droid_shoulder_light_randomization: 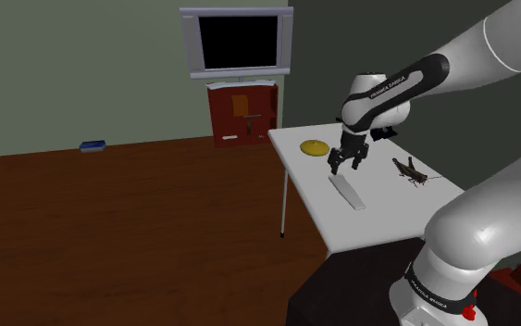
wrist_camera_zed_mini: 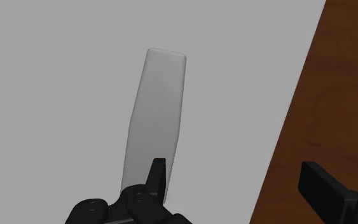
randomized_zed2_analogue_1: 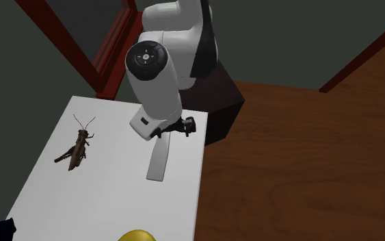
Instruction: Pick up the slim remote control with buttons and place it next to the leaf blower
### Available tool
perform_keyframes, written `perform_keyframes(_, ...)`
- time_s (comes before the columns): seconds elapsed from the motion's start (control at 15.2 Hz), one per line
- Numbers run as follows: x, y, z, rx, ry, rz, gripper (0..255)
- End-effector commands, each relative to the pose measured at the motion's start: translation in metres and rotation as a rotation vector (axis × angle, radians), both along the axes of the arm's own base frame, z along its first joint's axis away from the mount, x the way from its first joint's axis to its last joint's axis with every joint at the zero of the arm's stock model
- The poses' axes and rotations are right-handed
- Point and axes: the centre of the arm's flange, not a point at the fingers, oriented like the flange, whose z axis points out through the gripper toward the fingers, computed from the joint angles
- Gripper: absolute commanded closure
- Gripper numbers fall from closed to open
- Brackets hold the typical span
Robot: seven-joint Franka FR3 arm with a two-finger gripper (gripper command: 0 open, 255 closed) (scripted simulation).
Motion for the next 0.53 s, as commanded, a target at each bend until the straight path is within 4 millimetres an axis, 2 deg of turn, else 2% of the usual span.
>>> perform_keyframes(0.0, 0.003, -0.014, -0.02, -0.005, 0.001, -0.04, 0)
perform_keyframes(0.46, 0.0, -0.066, -0.095, -0.017, 0.012, -0.174, 0)
